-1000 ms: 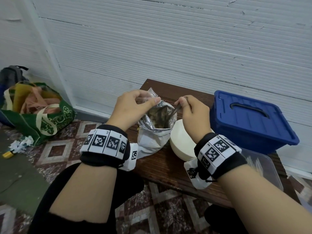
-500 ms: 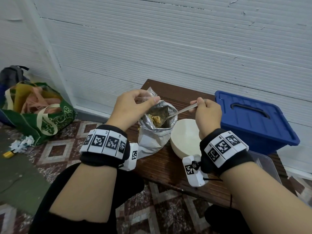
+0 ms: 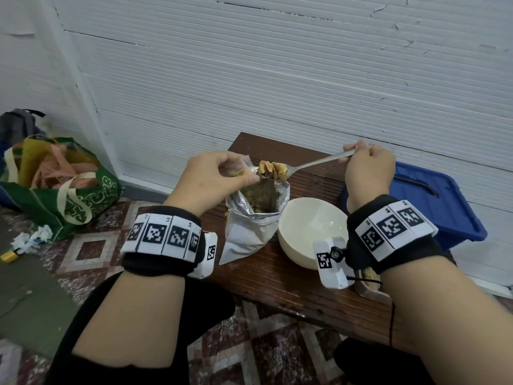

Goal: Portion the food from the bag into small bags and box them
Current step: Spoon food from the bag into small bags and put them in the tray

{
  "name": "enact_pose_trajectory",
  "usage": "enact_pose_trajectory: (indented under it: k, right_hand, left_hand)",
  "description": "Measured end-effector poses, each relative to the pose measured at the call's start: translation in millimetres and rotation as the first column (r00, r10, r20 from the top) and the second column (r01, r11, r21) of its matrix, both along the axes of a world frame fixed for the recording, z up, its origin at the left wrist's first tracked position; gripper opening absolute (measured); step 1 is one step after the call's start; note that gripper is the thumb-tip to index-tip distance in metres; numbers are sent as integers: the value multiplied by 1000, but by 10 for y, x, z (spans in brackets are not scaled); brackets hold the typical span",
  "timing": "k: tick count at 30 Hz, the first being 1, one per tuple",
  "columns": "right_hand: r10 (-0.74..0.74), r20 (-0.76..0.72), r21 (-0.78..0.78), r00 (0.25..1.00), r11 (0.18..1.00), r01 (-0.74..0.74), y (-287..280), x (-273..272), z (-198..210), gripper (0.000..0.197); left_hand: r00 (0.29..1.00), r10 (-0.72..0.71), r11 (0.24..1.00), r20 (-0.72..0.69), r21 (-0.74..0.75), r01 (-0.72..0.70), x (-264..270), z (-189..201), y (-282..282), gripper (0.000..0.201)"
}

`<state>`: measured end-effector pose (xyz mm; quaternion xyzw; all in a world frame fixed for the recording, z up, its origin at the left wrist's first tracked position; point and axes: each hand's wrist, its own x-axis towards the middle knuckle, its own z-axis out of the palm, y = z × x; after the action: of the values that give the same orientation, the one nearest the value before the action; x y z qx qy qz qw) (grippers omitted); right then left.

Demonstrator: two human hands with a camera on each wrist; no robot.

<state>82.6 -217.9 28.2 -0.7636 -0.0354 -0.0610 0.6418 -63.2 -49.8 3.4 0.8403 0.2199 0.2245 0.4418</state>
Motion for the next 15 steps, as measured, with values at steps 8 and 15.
enact_pose_trajectory:
  k: [8, 15]
  right_hand:
    - [102, 85, -98, 991, 991, -94, 91, -69, 23, 34]
    - [166, 129, -143, 978, 979, -148, 194, -118, 55, 33]
  left_hand:
    - [988, -87, 988, -126, 114, 101, 58, 3, -65, 61]
    - [984, -88, 983, -156, 148, 112, 95, 0, -138, 55]
